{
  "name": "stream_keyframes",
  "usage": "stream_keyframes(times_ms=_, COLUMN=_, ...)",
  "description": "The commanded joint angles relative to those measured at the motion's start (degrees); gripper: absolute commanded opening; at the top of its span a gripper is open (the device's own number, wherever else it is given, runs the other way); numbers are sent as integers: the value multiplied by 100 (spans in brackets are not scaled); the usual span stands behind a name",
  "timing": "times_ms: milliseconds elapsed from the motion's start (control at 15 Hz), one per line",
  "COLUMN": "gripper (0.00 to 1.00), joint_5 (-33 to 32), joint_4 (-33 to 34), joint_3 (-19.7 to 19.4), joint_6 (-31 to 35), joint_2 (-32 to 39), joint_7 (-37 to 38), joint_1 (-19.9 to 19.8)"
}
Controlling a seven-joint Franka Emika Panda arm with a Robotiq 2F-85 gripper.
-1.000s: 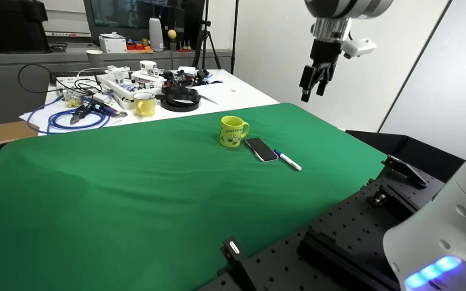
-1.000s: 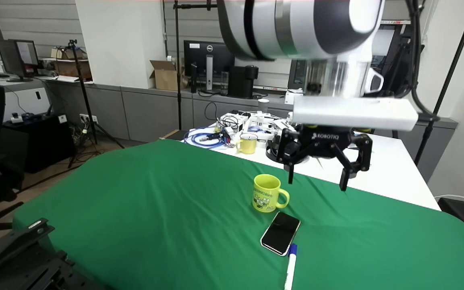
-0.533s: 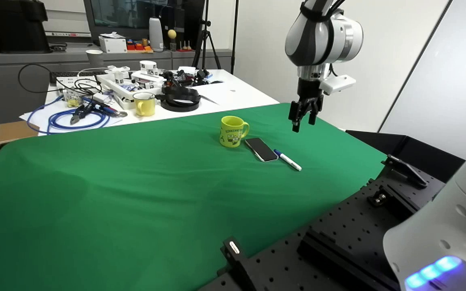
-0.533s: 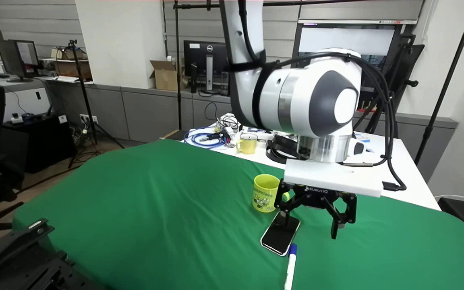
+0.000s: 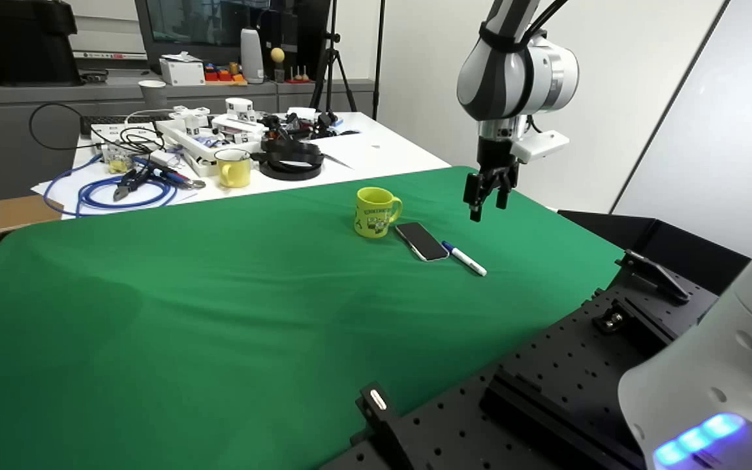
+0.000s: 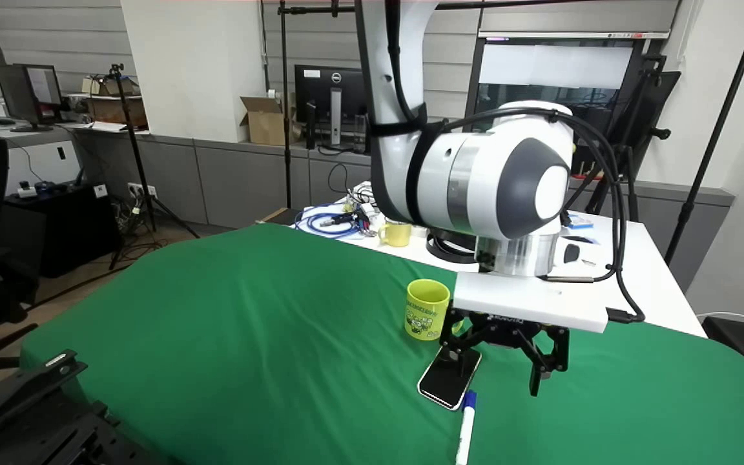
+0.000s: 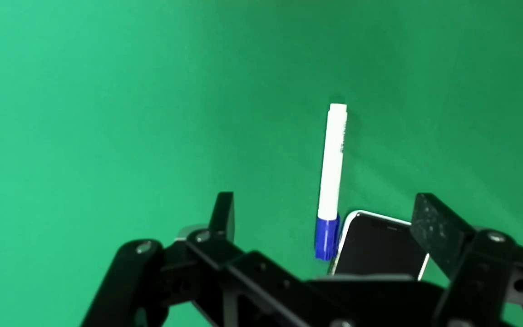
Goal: Put the marker into the mug.
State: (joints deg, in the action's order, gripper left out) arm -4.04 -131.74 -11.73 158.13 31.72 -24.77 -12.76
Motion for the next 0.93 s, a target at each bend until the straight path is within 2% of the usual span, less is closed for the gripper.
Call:
stream_keyframes(times_ms=0, gripper=100, joint_5=-97, joint_4=-13, joint_3=187, joint_6=442, joint_2=368, joint_7=380, joint_1=-198)
stream_keyframes(times_ms=333, gripper=100, joint_5=-84, joint_4=-144, joint_3=447, joint_6=1267, joint_2=799, joint_7=362, joint_1=-471)
stream_keyframes(times_ms=600, gripper=100, joint_5=-153, joint_4=-178, joint_3=614, joint_6=1530, joint_2=1101, joint_7=338, joint_1=-658)
stream_keyframes(times_ms=867, gripper=100, joint_5=-213, joint_4=-180, joint_3=597, joint_6=1773, joint_2=1312, joint_7=387, joint_1=-674)
